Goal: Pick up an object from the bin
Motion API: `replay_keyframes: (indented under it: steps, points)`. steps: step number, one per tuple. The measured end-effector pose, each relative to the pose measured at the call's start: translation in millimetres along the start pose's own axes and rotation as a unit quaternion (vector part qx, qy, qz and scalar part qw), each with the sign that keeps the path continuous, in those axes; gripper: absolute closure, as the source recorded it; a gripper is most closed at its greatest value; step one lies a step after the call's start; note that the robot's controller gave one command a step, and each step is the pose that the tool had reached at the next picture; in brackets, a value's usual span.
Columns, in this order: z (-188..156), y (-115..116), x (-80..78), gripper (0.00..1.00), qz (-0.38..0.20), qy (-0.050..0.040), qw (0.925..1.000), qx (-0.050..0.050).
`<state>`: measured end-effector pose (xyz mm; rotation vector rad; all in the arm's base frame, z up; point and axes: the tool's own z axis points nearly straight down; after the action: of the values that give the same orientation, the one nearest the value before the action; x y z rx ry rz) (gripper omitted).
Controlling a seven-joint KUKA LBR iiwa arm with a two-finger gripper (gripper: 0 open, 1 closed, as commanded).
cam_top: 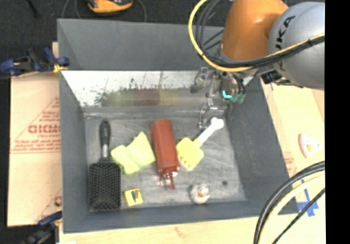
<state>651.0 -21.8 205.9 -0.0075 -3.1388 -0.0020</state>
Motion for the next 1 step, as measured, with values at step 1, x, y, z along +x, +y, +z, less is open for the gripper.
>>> replay_keyframes:
  steps: [1]
  points:
    - [-5.0,-0.1,-1.6,0.0,0.0,-0.0042,1.0,0.0]
